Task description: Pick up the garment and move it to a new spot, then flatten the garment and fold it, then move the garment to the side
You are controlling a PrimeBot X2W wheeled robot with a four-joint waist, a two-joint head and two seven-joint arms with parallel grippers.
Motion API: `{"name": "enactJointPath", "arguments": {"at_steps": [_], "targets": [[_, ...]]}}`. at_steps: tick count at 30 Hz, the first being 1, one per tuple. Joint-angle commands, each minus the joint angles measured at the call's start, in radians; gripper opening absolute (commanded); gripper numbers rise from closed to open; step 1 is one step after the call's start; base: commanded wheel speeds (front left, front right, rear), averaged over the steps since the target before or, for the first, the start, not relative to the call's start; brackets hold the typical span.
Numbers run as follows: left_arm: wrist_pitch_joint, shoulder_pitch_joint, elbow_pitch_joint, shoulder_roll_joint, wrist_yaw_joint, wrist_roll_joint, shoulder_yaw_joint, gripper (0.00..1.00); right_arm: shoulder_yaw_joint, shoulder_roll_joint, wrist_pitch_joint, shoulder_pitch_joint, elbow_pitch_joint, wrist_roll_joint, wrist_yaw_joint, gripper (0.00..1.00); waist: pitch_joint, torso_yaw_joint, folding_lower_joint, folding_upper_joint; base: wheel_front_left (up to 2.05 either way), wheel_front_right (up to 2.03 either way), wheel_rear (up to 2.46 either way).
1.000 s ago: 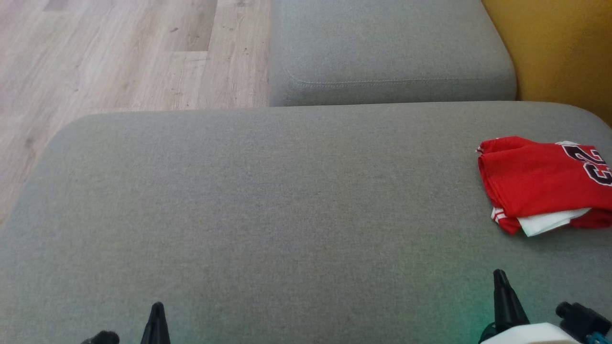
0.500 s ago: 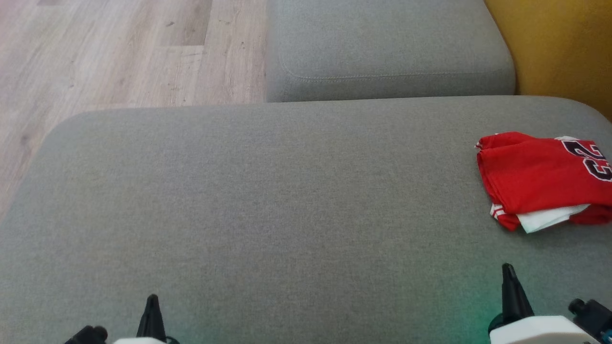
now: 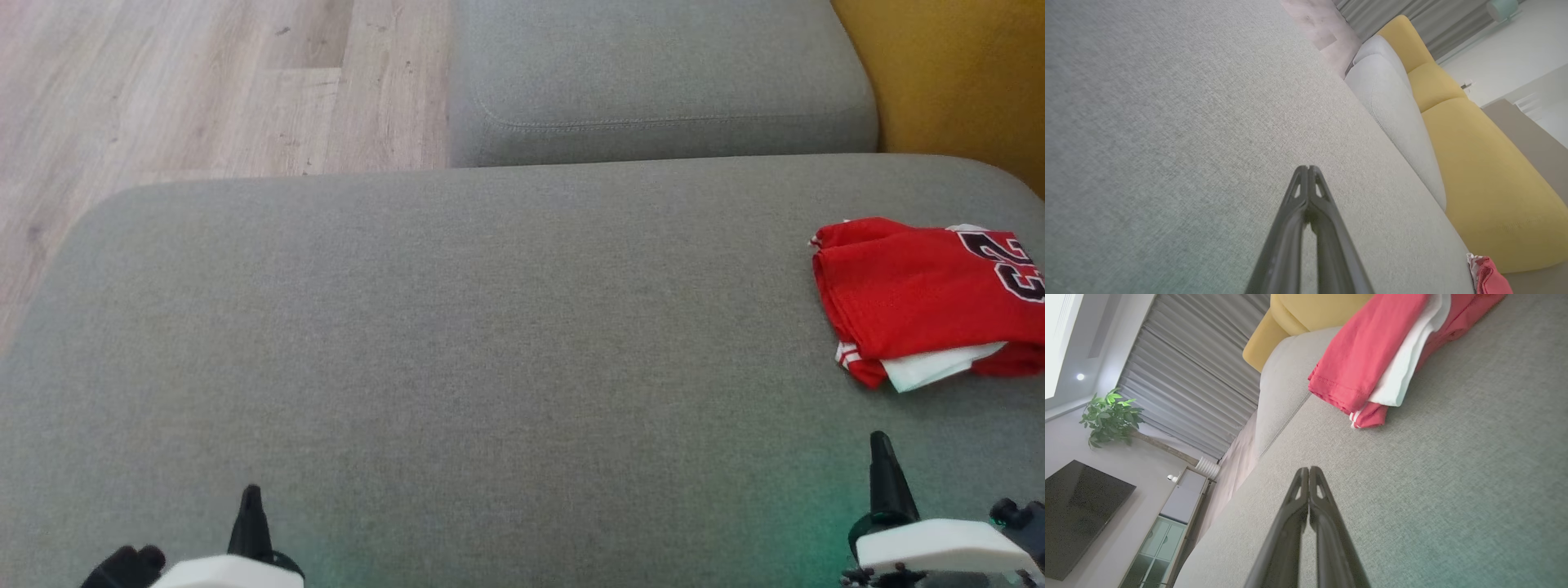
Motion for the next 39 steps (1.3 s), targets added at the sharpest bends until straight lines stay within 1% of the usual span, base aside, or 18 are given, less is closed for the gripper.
{"name": "enactJointPath", "arguments": {"at_steps": [1,39], "targets": [[0.004,-0.066,-0.028,-0.002,-0.012,-0.021,0.042,0.0,0.005,-0.006,0.007,-0.063,-0.038,0.029,0.0,0.0,0.001,-0.001,-0.0001,0.0,0.0,0.0,0.0],[0.106,-0.145,-0.024,-0.074,-0.126,-0.311,0.213,0.0,-0.044,-0.008,0.112,-0.144,-0.065,0.431,-0.001,0.0,0.04,-0.02,-0.0001,0.0,0.0,0.0,0.0]]}}
